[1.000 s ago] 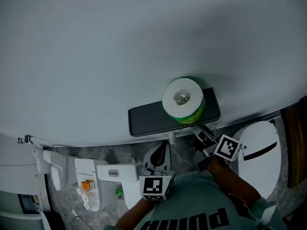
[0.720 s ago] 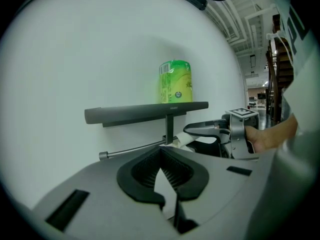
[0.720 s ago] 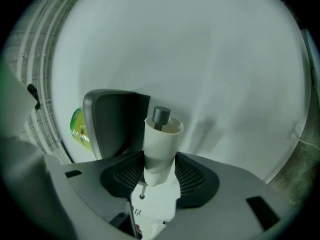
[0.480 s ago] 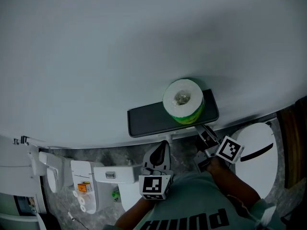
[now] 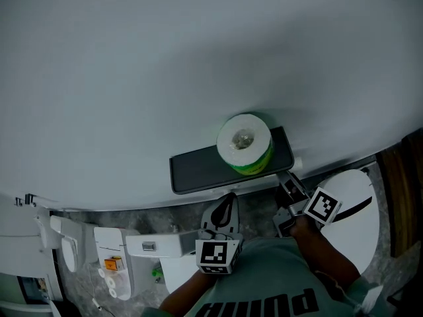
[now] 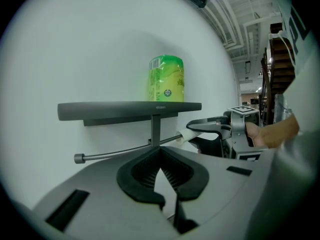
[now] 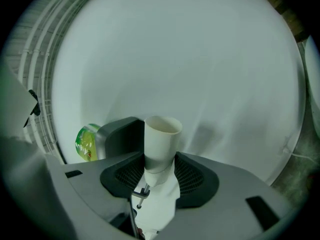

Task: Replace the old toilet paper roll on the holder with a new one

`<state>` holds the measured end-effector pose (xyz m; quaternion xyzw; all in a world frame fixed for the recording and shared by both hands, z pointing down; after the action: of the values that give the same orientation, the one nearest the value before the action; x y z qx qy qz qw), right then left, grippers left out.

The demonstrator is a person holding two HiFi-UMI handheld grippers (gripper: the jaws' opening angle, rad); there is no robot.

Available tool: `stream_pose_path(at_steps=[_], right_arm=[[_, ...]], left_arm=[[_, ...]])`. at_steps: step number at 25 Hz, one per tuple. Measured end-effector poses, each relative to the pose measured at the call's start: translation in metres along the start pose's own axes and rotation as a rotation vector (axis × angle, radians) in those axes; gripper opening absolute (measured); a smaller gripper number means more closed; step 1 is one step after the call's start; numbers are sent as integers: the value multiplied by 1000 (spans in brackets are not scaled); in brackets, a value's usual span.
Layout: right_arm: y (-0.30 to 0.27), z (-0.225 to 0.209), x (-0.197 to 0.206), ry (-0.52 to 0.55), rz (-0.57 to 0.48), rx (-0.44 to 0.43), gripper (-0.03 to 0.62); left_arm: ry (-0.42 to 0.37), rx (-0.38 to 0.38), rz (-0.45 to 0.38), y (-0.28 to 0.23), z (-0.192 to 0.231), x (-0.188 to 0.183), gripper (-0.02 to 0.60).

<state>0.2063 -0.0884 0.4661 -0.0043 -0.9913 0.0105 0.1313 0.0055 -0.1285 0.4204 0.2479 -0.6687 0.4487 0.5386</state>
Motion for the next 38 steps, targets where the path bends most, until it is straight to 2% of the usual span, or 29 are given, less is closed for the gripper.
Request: stream_pose_path(at_steps=[16, 21, 26, 30, 33, 38], right_arm=[[30, -6, -44, 70, -90, 65, 193], [43, -4, -51, 118, -116, 86, 193], [58, 5, -46, 173, -132, 102, 193], [70, 20, -40, 249, -141, 113, 193], [76, 38, -34, 345, -134, 103, 193], [77, 74, -15, 510, -71, 95, 193]], left_arm=[[1, 117, -7, -38, -29, -6, 6], [1, 155, -22, -41, -38, -10, 6], [3, 160, -36, -36, -42, -7, 6], [5, 162, -36, -27, -44, -7, 6], [10, 142, -34, -19, -40, -4, 6], [37, 91, -46, 1, -29, -1, 6]])
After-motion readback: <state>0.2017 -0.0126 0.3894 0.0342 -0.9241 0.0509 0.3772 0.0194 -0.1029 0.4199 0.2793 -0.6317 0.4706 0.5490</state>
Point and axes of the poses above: the fingertips, and each gripper's own axes: y backward along the fingers, z to its left, x out of its underside, the point moved 7 cm from there along y, backward along the fingers, and after that the axes turned 5 degrees about x, right-handed, at the moved point
